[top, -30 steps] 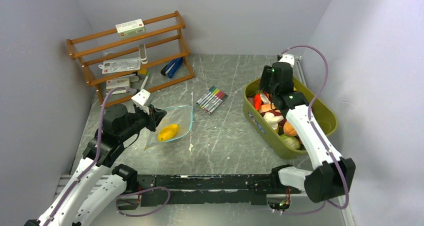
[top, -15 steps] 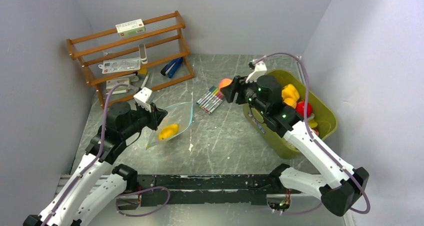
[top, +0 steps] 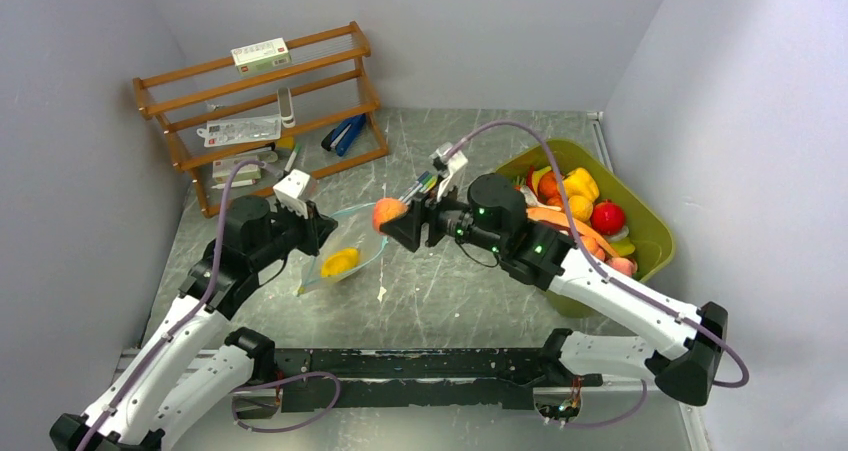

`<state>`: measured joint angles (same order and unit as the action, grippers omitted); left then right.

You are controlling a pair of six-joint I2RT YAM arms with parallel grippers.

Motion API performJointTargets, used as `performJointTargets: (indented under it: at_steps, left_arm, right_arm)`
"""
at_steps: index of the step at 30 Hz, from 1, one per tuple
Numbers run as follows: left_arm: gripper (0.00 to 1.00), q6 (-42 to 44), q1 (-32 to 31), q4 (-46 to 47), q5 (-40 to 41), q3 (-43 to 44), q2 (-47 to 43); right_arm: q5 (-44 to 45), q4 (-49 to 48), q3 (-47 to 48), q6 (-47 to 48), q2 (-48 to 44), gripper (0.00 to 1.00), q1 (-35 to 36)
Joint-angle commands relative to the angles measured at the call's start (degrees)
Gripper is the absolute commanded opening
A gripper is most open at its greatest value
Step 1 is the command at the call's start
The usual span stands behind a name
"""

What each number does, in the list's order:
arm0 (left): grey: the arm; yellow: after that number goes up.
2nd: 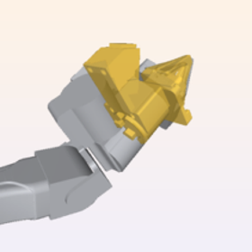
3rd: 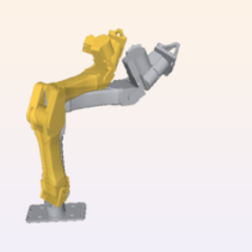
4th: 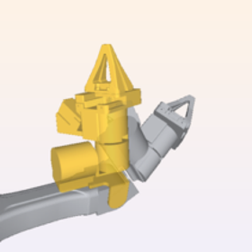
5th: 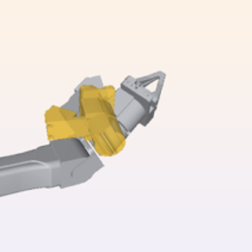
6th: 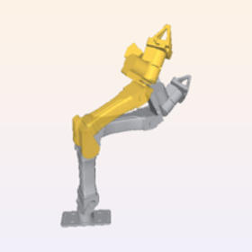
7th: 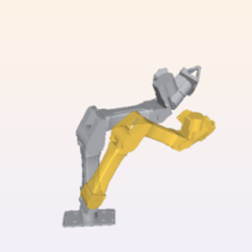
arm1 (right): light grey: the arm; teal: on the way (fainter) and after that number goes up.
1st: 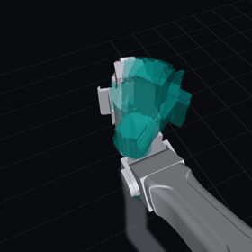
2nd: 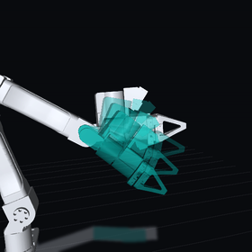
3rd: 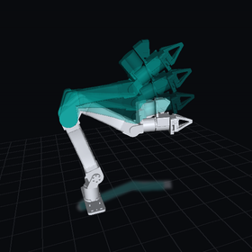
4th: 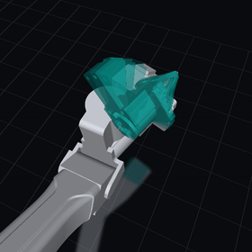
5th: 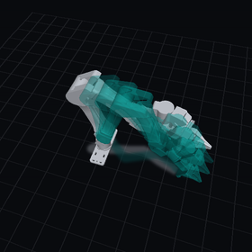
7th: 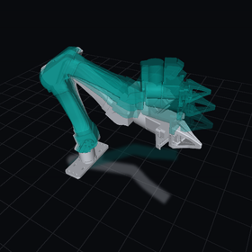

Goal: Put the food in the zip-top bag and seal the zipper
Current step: Place the fake fruit in the zipper food storage bag.

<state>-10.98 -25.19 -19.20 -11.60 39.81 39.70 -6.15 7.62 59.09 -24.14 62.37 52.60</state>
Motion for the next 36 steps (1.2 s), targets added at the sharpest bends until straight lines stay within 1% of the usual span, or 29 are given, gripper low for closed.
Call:
performJointTargets:
  at_steps: [1, 5, 8, 11, 17, 21, 28, 31, 36]
  left_arm:
    - [0.07, 0.0, 0.2, 1.3, 0.6, 1.0, 0.4]
    - [0.07, 0.7, 0.2, 1.5, 0.6, 0.6, -0.4]
    - [0.07, 1.2, 0.3, 1.9, -0.5, 0.3, -0.6]
    - [0.07, 1.6, 0.2, 1.6, -1.0, 0.5, 0.0]
    - [0.07, 1.2, 0.3, 1.9, -2.4, 0.4, -0.8]
    - [0.07, 1.2, 0.3, 2.3, -3.3, -0.2, -2.5]
    - [0.07, 0.3, 0.3, 4.1, -5.4, -0.4, -4.2]
    - [0.07, -0.8, 0.3, 4.4, -5.4, -0.3, -4.4]
    - [0.07, -2.9, 0.2, 4.7, -7.0, -0.4, -3.8]
  right_arm:
    - [0.3, -5.9, 0.7, 2.3, 0.9, 0.50, 4.0]
    - [-0.5, -9.6, 0.7, 2.0, 3.5, 0.49, 6.8]
    - [0.0, -9.7, 2.1, 2.1, 6.1, 0.50, 8.2]
    - [0.7, -8.8, 3.4, 2.3, 9.0, 0.50, 9.2]
    - [5.9, -6.5, 4.0, 2.8, 12.6, 0.49, 10.4]
    - [9.9, -1.3, 5.8, 3.1, 14.9, 0.51, 10.7]
    - [12.0, 3.2, 8.6, 4.3, 17.8, 0.55, 10.9]
    - [14.6, 3.9, 8.0, 5.2, 17.7, 0.57, 10.9]
    - [15.8, 3.3, 8.2, 5.7, 18.6, 0.57, 10.9]
